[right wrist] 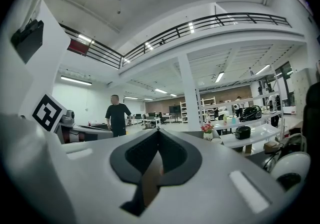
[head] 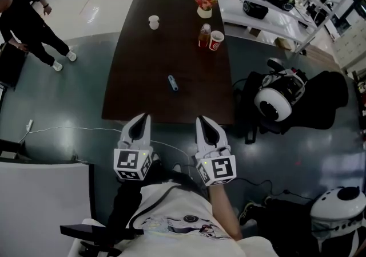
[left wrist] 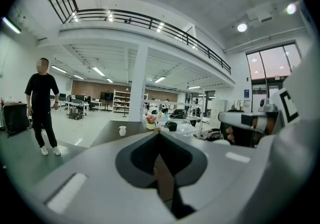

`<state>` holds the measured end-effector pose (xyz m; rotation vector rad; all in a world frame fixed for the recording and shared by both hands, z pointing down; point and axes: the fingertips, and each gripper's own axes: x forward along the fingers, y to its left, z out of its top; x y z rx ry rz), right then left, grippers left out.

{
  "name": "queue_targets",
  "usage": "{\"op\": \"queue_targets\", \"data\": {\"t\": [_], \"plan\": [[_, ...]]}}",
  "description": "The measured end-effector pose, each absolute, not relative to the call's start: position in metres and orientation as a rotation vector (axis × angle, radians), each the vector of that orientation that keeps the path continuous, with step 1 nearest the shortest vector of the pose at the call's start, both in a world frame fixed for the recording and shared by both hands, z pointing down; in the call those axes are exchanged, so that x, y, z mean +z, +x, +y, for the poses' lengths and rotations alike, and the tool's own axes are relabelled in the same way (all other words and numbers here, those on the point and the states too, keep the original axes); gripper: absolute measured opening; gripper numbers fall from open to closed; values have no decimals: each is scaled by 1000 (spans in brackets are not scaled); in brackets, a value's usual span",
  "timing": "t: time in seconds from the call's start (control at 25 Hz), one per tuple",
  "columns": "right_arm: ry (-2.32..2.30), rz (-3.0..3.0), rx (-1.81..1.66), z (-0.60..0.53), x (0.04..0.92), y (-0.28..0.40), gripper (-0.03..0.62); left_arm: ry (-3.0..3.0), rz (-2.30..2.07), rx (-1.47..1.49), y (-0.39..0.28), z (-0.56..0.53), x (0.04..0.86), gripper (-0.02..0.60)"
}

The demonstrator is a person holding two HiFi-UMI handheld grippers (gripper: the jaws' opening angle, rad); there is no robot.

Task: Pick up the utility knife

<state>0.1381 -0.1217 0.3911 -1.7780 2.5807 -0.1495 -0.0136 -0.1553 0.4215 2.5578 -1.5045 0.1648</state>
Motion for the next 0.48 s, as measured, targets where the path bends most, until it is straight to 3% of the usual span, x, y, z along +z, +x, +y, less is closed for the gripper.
{"op": "queue_targets", "data": {"t": [0.48], "plan": [[-1830,2546,-169,-174,395,124,2,2603,-1427,160,-24,-217,423,-2]]}}
